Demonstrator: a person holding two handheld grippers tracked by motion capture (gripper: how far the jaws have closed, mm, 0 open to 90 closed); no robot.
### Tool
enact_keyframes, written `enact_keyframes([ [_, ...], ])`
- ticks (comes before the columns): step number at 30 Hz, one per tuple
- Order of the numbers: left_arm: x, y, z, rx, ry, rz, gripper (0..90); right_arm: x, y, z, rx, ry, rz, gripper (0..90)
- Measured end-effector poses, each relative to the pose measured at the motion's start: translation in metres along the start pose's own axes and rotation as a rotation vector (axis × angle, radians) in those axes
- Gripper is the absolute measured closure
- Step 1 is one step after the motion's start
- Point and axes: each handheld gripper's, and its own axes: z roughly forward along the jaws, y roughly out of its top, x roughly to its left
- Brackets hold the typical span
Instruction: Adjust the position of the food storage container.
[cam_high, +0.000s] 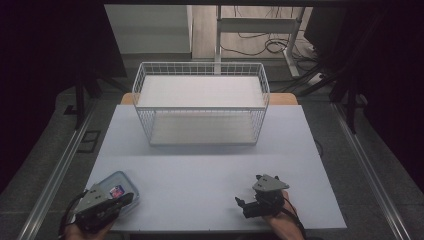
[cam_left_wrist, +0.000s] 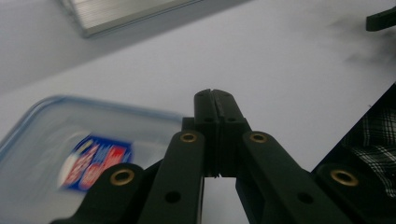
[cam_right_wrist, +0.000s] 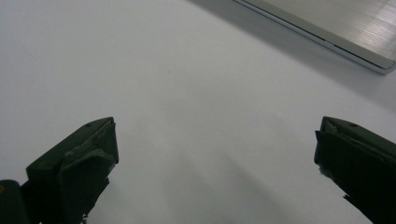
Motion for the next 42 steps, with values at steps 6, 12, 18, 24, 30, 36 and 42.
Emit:
enact_keyframes([
  [6, 0.014, -0.018, -0.021, 0.000, 0.050, -0.049, 90.0, 0.000, -0.001, 0.001, 0.011, -0.001, -0.012, 0.0],
  [12, 0.021, -0.039, -0.031, 0.016, 0.048, -0.096, 90.0, 0.001, -0.001, 0.002, 0.022, -0.004, -0.025, 0.1],
  [18, 0.024, -0.050, -0.029, 0.029, 0.017, -0.114, 90.0, 0.003, -0.002, 0.004, 0.035, -0.004, -0.051, 0.3],
  [24, 0.025, -0.054, -0.027, 0.061, 0.018, -0.103, 90.0, 0.004, -0.002, 0.004, 0.042, -0.005, -0.064, 0.3],
  [30, 0.023, -0.045, -0.014, 0.064, 0.001, -0.086, 90.0, 0.006, -0.002, 0.006, 0.048, -0.001, -0.069, 0.4],
  [36, 0.022, -0.029, 0.009, 0.061, -0.008, -0.070, 90.0, 0.006, -0.002, 0.008, 0.057, 0.002, -0.072, 0.4],
  [42, 0.026, -0.012, 0.034, 0.057, -0.021, -0.074, 90.0, 0.006, -0.002, 0.009, 0.058, 0.001, -0.068, 0.4],
])
